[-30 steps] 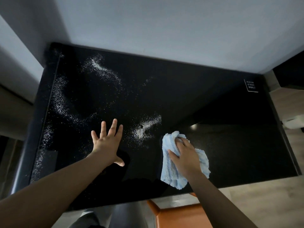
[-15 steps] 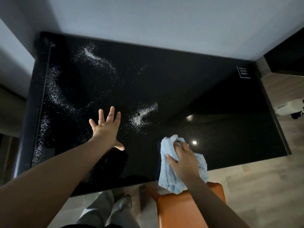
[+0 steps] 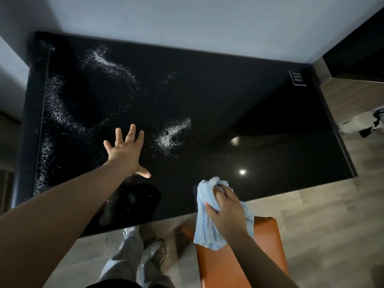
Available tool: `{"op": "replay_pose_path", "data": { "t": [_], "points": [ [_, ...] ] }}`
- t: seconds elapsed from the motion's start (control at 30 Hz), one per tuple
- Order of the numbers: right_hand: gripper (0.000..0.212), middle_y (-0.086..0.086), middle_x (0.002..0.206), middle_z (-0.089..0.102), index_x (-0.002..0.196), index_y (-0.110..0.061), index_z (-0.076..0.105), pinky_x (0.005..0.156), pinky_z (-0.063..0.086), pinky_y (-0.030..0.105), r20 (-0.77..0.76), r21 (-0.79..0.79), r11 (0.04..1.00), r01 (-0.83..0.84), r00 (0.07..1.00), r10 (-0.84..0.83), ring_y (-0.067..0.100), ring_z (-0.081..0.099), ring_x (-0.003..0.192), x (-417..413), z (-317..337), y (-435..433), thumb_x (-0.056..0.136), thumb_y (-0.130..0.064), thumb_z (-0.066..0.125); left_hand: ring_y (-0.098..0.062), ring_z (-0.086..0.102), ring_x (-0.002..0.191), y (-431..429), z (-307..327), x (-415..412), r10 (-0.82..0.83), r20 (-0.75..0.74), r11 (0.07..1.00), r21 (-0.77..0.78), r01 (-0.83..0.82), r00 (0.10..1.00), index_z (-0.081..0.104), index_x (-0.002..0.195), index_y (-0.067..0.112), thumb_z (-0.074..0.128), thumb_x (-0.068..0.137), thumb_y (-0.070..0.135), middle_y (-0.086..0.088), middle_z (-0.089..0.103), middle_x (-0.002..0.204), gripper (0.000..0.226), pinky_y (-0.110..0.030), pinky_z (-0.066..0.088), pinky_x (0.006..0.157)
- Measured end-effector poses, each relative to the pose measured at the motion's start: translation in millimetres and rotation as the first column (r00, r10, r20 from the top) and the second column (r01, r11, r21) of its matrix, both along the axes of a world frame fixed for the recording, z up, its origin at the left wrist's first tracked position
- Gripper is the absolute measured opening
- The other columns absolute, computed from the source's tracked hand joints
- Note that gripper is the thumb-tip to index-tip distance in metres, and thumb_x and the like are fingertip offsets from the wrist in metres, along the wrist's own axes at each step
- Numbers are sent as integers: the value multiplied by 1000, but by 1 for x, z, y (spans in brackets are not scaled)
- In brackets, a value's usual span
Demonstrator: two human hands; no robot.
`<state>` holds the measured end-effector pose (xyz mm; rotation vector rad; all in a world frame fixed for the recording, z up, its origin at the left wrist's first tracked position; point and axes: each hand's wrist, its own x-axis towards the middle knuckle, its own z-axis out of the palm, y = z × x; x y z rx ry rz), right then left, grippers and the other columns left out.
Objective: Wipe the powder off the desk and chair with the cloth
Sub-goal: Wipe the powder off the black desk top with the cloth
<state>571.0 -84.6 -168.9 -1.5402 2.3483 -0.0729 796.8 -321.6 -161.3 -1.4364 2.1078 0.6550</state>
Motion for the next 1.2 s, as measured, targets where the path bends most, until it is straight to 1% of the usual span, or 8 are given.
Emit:
{"op": "replay_pose_path", "data": {
  "t": [0.17,0.33,0.53,0.67,0.8,0.97,1.07,1.2],
  "points": [
    [52,-7,138,48,137,-27,45,105,39,25,7,28,999,19,1000,-19,8,44,126,8,5,12,91,-48,55,-40,-17,144,3,3,1,-16,10,1000,-21,16,1000,-15,151,23,77,53,69,-3,-28,156,142,-65,14,112],
    [51,-9,138,47,136,-28,45,99,39,20,18,44,999,26,999,-27,6,45,122,14,9,27,91,-49,53,-39,-17,144,4,5,0,-7,7,1000,-17,8,1000,-14,151,23,78,54,68,-3,-27,156,142,-65,13,112],
    [51,-7,138,47,136,-26,46,100,42,23,76,78,995,57,995,-63,7,48,119,19,15,41,91,-46,53,-40,-16,144,6,4,1,-1,-1,1000,-21,1,1000,-12,152,23,78,53,68,-3,-26,157,141,-65,13,112],
    [50,-6,134,51,135,-25,48,98,44,23,45,34,997,74,996,-76,8,51,116,15,25,35,90,-45,53,-40,-15,145,8,2,3,5,-11,999,-34,-5,1000,-11,152,22,77,55,68,-3,-26,157,139,-64,14,113],
    [49,-8,129,52,132,-26,50,94,44,21,1,-62,990,127,992,-127,6,51,113,5,40,5,88,-46,56,-40,-14,145,9,1,4,-4,-4,999,-51,4,1000,-11,152,22,74,56,70,-3,-25,157,137,-62,15,113],
    [52,-2,128,53,132,-20,52,90,44,27,50,-186,969,161,987,-154,16,53,112,-7,65,-52,86,-41,62,-37,-9,146,11,3,11,-24,-13,997,-70,23,1000,-7,153,20,69,66,70,-3,-20,159,126,-57,18,115],
    [49,-1,126,53,130,-20,53,86,39,26,55,-224,962,158,987,-150,19,53,110,-11,79,-90,85,-39,62,-34,0,147,2,11,14,-11,-49,999,-47,9,999,5,153,20,67,73,65,-2,-9,160,112,-52,25,115],
    [45,-3,123,54,124,-21,57,84,44,29,53,-258,960,111,993,-101,17,54,105,-19,97,-140,83,-38,63,-31,18,143,-15,24,21,24,-143,998,-51,-32,989,21,152,21,64,79,60,-4,12,158,93,-46,31,113]
  ]
}}
